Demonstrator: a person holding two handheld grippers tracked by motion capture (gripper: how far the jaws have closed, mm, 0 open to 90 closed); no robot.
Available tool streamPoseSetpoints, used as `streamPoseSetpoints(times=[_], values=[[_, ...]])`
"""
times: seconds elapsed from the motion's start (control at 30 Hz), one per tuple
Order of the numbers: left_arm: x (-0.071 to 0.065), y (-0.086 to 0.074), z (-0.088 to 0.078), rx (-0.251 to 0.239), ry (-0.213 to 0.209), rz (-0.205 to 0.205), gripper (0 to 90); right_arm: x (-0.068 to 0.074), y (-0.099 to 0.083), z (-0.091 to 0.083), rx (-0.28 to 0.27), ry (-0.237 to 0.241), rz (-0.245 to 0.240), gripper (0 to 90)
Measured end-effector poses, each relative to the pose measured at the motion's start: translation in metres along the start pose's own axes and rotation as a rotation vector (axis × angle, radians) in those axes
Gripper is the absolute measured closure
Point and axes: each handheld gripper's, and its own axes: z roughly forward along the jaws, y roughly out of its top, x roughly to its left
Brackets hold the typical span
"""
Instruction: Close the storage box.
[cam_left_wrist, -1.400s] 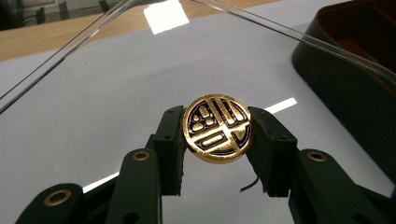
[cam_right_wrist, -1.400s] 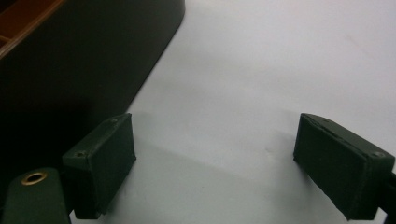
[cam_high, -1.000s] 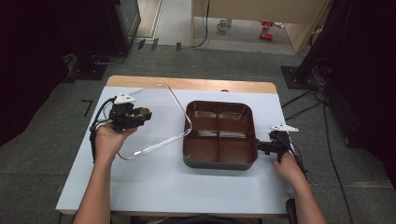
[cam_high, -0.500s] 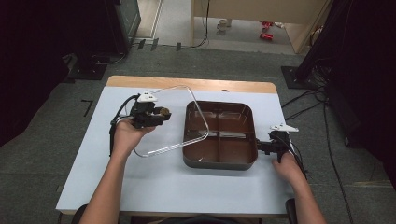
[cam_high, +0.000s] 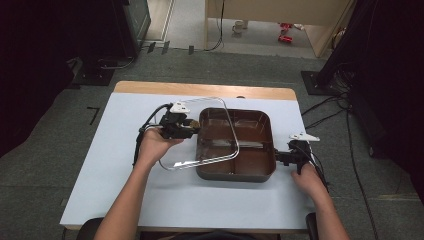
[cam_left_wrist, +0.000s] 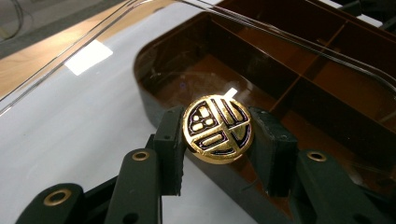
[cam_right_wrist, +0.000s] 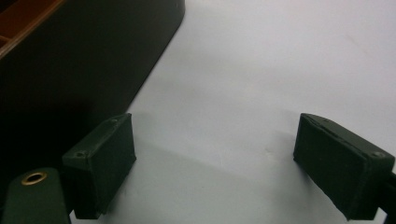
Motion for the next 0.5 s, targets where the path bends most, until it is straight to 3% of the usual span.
streamPoseSetpoints(times=[0.3,0.5], values=[[-0.018,0.008,0.027,0.048,-0.058,0.064,59.3,0.0,0.0,0.0,-0.001,0.0,0.0,12.2],[-0.028,0.012,0.039,0.056,-0.085,0.096,59.3,0.0,0.0,0.0,-0.001,0.0,0.001,12.2]])
